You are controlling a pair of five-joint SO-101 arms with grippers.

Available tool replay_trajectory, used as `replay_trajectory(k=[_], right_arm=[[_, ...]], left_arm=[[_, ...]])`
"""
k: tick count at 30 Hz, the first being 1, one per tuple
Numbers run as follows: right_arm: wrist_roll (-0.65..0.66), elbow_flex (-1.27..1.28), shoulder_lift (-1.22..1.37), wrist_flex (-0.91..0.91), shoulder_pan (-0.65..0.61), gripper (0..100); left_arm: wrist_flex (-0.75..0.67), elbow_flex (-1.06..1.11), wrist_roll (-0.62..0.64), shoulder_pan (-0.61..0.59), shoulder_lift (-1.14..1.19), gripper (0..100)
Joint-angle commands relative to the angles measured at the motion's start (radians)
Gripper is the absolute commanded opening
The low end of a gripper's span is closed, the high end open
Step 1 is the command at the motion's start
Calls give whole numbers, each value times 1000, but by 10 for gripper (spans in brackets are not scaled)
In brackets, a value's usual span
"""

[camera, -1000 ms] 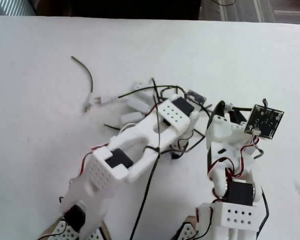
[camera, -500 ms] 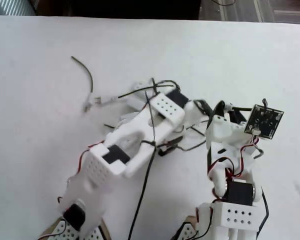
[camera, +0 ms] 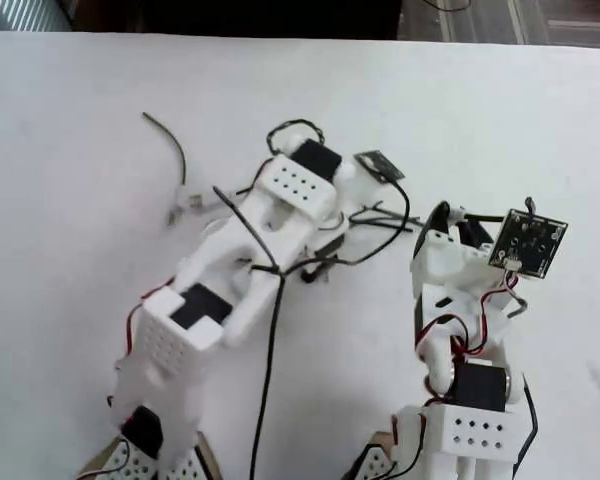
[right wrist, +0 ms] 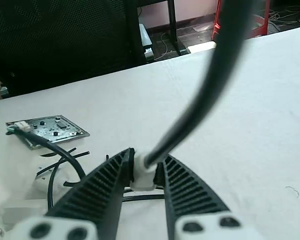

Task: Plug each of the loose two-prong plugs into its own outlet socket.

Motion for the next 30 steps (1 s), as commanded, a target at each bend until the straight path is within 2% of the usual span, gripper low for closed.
replay_trajectory(k=[1, 9, 14, 17, 21, 27, 30], right_arm=[[3, -32, -18, -13, 1, 20], [3, -32, -18, -13, 5, 20], [5, -32, -18, -13, 7, 20], [5, -32, -18, -12, 7, 21], [5, -32, -18, -12, 5, 21], [5, -32, -18, -12, 2, 21], [5, -31, -18, -12, 2, 21]], left_arm=[[-15, -34, 87, 51, -64, 114], [-63, -17, 198, 193, -62, 119], [-97, -26, 298, 193, 5, 213], [-89, -29, 336, 176, 48, 252], [-81, -29, 334, 119, 36, 253], [14, -81, 302, 47, -94, 252], [18, -63, 298, -7, -183, 252]])
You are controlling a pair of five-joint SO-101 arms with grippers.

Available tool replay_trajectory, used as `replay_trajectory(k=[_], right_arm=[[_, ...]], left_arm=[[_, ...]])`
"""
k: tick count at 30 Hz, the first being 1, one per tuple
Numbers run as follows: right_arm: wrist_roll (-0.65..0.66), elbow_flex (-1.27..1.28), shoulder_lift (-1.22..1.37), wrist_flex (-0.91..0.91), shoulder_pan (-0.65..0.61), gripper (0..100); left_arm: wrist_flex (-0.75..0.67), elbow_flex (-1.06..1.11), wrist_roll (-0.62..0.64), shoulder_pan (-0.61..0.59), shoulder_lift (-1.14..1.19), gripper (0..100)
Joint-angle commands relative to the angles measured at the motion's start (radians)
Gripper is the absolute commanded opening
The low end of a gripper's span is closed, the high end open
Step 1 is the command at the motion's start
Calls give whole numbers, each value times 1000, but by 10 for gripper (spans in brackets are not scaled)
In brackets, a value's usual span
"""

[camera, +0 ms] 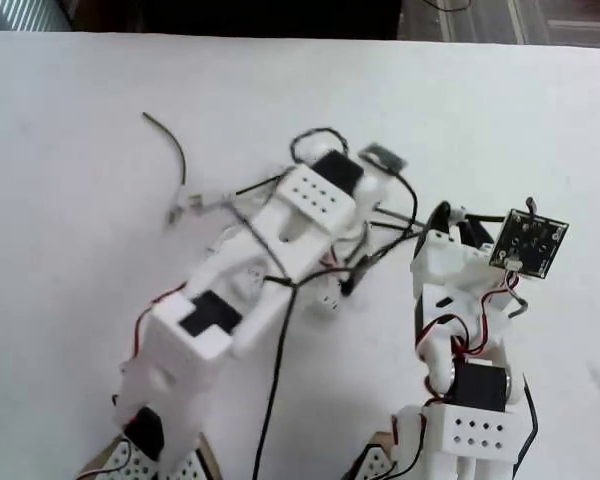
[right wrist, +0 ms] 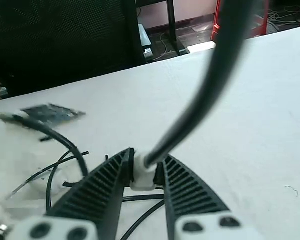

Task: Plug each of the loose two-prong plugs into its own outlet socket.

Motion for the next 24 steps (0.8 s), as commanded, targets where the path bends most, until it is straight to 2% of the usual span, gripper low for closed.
replay_trajectory(k=[1, 8, 15, 18, 20, 24], right_arm=[[6, -31, -18, -12, 1, 21], [6, -31, -18, -12, -1, 21], [6, -31, -18, -12, -1, 21], [6, -31, -18, -8, -1, 21], [9, -35, -18, 12, -1, 21], [100, -37, -18, 18, -19, 19]], left_arm=[[20, -14, -17, -87, -185, 252], [15, 146, -94, -119, -277, 251], [-164, 339, -95, 8, -278, 144], [-212, 385, -94, 36, -283, 139], [-207, 385, -94, 24, -286, 135], [-204, 408, -91, -77, -363, 134]])
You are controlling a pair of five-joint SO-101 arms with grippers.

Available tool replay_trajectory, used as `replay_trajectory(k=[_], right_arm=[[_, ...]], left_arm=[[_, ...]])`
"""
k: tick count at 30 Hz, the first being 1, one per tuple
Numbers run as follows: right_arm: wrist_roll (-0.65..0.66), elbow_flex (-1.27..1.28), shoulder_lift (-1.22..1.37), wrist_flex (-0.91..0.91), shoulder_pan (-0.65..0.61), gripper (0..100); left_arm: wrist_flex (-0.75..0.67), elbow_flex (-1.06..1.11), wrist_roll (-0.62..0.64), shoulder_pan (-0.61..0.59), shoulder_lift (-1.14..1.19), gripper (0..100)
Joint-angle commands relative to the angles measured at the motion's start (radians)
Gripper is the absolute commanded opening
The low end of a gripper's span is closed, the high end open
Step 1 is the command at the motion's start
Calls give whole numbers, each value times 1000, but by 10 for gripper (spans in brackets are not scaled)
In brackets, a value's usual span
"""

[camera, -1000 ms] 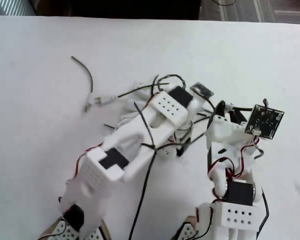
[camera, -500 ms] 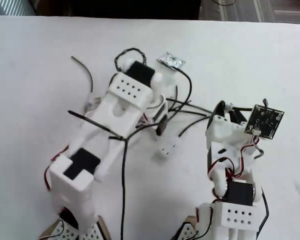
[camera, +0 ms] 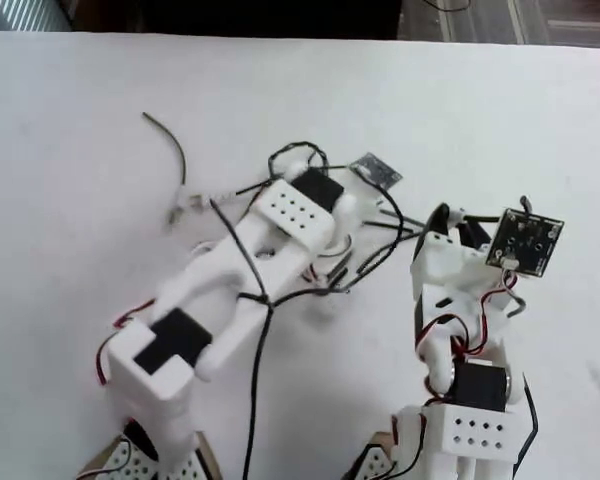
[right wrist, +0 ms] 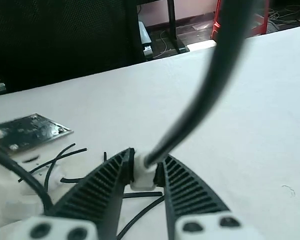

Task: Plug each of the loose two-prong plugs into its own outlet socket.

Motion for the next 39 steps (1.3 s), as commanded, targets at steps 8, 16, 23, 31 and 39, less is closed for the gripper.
replay_trajectory(k=[8, 16, 23, 31, 39], right_arm=[[204, -121, -8, 209, -206, 19], [373, -137, -7, 349, -386, 18], [557, -11, -7, 335, -455, 18], [583, 153, -7, 252, -521, 18], [580, 308, -7, 36, -556, 18]], left_arm=[[-78, 238, -60, -266, -509, 27], [-232, 608, -64, -559, -852, 23], [-453, 925, -72, -661, -1004, 23], [-614, 1083, -72, -661, -1013, 24], [-618, 1106, -72, -661, -1013, 24]])
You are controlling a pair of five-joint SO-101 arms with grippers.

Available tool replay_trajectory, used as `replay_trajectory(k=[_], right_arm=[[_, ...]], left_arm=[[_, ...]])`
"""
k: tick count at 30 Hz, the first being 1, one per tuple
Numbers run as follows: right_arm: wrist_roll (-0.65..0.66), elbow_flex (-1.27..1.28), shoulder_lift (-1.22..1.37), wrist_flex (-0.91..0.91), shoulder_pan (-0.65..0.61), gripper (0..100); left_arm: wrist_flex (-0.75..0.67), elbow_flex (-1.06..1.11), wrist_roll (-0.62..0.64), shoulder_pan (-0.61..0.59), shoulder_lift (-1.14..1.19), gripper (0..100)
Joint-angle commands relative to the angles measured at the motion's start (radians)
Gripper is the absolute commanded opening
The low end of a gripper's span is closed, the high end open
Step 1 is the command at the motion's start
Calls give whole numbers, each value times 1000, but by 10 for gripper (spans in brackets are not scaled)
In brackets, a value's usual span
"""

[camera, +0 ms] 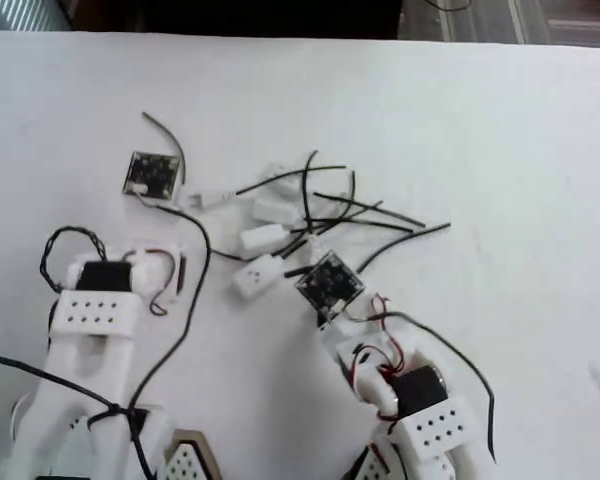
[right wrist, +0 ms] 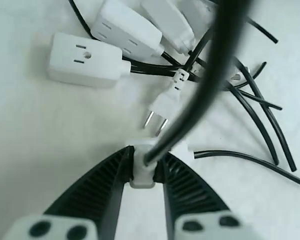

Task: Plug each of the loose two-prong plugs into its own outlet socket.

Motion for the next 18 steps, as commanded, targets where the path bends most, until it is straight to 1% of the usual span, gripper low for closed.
replay_trajectory(k=[1, 16, 18], right_arm=[[3, 20, -7, -81, -28, 18], [-2, 23, -7, -81, -30, 18], [-23, 15, -12, -81, -25, 18]], left_arm=[[-14, -3, -9, -8, -33, 24], [-20, 21, -9, -7, -33, 24], [-15, 21, -9, -5, -36, 24]])
